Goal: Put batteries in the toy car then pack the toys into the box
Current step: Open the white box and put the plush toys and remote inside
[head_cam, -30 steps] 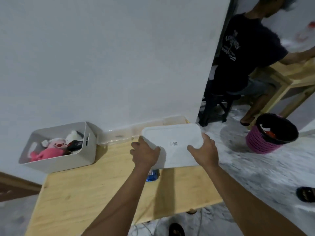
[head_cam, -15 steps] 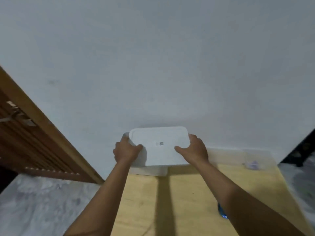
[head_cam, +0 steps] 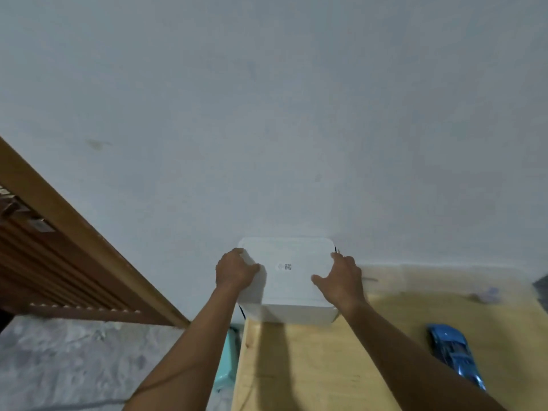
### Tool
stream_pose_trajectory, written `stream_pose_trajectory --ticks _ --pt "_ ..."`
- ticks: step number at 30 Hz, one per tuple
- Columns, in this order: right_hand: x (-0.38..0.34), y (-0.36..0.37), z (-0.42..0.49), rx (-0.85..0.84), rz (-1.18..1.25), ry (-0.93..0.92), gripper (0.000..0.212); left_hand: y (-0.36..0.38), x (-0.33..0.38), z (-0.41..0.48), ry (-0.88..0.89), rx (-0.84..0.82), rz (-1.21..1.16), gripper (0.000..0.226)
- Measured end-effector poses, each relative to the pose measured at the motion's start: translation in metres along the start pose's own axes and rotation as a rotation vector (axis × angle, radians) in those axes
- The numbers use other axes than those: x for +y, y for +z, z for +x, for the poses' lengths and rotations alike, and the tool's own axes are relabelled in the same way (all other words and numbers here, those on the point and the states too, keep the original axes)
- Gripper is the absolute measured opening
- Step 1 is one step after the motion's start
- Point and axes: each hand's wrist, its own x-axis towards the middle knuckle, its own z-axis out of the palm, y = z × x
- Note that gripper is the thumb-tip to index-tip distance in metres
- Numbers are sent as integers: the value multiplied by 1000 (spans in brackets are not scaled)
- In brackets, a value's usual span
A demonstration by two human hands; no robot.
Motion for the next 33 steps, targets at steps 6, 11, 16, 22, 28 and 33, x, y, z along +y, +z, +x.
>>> stream_pose_trajectory --ticks 6,11,16,22,28,33 --pt "0 4 9 27 -27 14 75 12 -2 5 -88 20 -28 73" --pt "4 4 9 90 10 -11 72 10 -8 7 -25 28 -25 69" --pt "15 5 9 125 25 -23 70 9 -9 8 -1 19 -40 76" --pt "16 14 13 87 -168 -84 49 10 -17 9 39 12 75 61" --pt "16 13 15 52 -328 -125 52 13 -22 13 71 3 204 58" --pt "15 3 13 6 -423 -141 58 11 -20 10 61 -33 229 62"
